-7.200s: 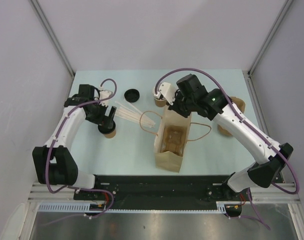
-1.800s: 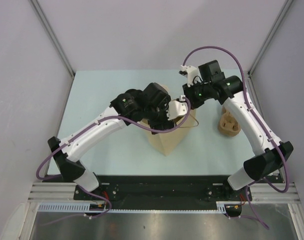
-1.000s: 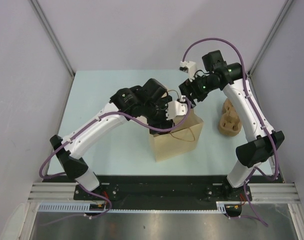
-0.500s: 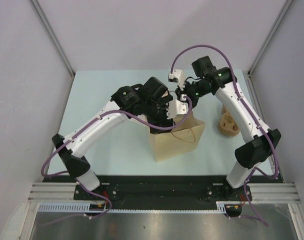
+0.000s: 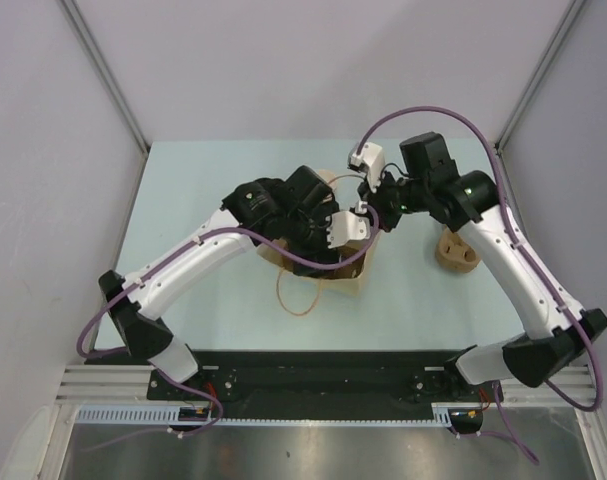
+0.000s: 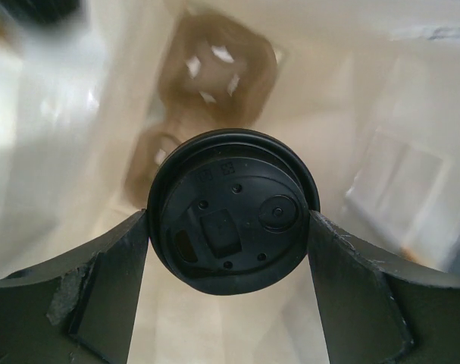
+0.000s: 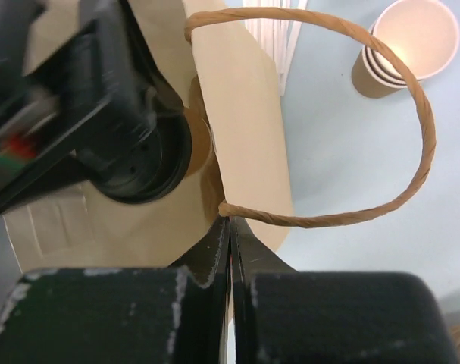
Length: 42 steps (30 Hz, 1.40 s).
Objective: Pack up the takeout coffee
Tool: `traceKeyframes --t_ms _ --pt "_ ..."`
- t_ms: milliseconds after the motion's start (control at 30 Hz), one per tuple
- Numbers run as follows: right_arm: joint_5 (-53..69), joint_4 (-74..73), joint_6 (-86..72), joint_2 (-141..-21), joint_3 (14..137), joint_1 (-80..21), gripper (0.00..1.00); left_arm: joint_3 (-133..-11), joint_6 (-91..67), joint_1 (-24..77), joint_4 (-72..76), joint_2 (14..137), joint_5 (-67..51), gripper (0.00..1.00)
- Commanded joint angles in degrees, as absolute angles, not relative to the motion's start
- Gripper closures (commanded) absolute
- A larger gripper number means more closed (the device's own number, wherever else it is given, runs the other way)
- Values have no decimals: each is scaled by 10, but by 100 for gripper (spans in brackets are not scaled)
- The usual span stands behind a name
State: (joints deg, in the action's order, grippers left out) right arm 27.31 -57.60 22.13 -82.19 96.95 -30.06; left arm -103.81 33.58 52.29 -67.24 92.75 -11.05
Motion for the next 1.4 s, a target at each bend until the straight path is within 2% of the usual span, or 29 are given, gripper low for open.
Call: traceKeyframes --t_ms 0,300,533,967,1367 --pt "253 -496 222 -754 921 -319 100 -971 354 532 -630 864 -70 100" --pt "201 -450 277 -706 853 -380 100 -821 368 555 -487 769 36 100" --pt "133 -413 277 -693 845 -424 100 -727 385 570 -447 730 46 100" --pt "66 -377 287 -674 806 -482 100 -623 395 574 -389 692 69 100" --pt "75 -372 262 -664 791 -491 100 -575 396 561 -345 687 69 100"
